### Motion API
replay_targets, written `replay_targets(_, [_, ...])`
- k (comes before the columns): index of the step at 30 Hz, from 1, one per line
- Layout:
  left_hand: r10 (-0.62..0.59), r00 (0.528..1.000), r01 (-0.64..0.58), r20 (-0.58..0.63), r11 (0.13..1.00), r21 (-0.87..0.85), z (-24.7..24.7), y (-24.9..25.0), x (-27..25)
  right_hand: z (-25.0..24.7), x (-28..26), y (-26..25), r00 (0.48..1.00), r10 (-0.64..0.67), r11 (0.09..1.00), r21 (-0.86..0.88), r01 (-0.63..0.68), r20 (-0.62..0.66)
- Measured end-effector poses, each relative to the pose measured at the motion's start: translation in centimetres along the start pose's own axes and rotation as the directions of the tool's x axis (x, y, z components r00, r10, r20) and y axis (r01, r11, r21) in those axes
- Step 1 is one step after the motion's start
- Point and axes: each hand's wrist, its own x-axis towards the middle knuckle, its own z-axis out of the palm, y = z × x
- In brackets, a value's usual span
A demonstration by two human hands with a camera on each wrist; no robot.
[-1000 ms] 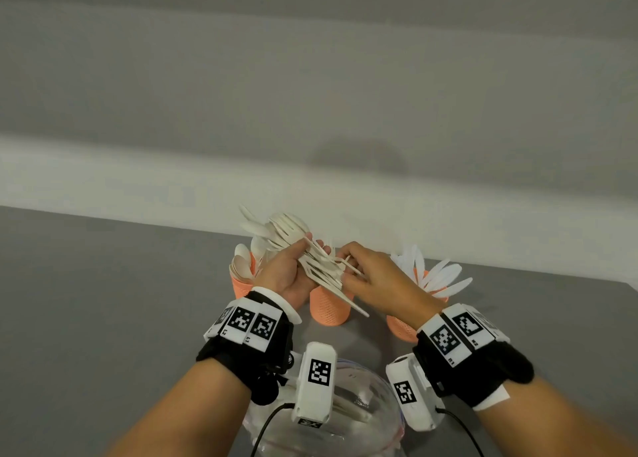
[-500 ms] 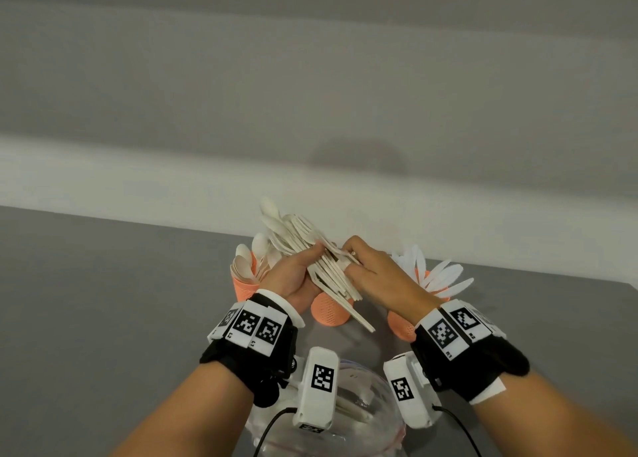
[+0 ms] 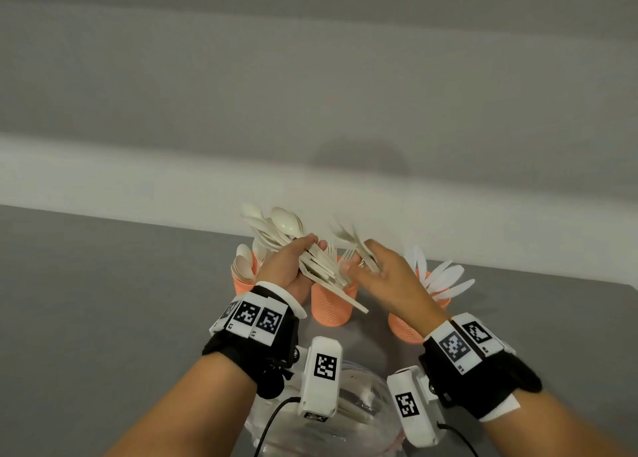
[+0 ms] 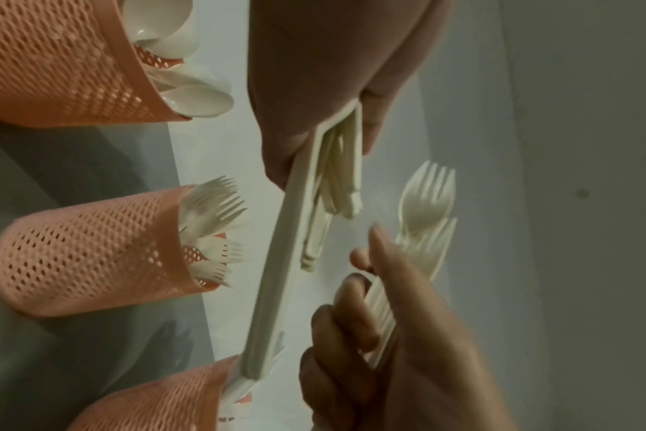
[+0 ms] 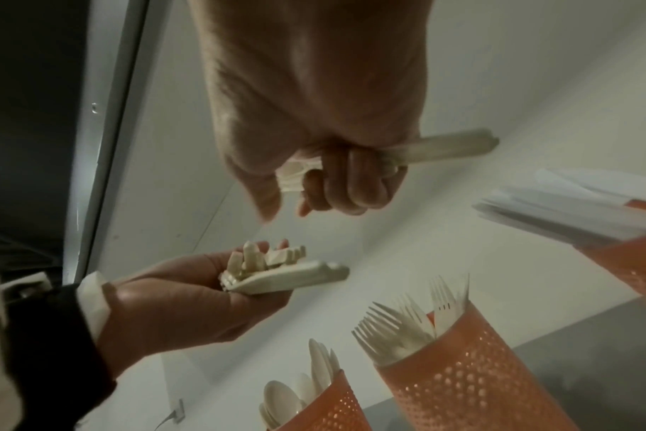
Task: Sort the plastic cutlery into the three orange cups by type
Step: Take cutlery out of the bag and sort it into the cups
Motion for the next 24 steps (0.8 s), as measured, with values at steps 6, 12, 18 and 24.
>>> replay_targets(6, [0.059, 0.998, -0.059, 0.023, 0.998, -0.028, 0.3, 0.1, -0.2, 1.3, -0.2, 0.6, 0.995, 0.042, 0.999, -0.028, -0.04, 0.093])
replay_targets(12, [0.018, 1.0, -0.019, -0.014, 0.998, -0.066, 0.3, 0.6, -0.4, 1.5, -0.1, 0.8, 0.993, -0.005, 1.0, -0.003, 0.005, 0.12])
replay_targets(18, [0.035, 0.995, -0.052, -0.093, 0.981, -0.187, -0.2, 1.6, -0.1, 0.4, -0.6, 1.8, 0.988, 0.021, 0.997, 0.075, -0.033, 0.156])
replay_targets(24, [0.102, 0.965, -0.132, -0.243, 0.985, -0.108, -0.5, 1.5, 0.8, 0.1, -0.9, 2.4, 0.964, 0.006, 1.0, 0.025, -0.013, 0.265])
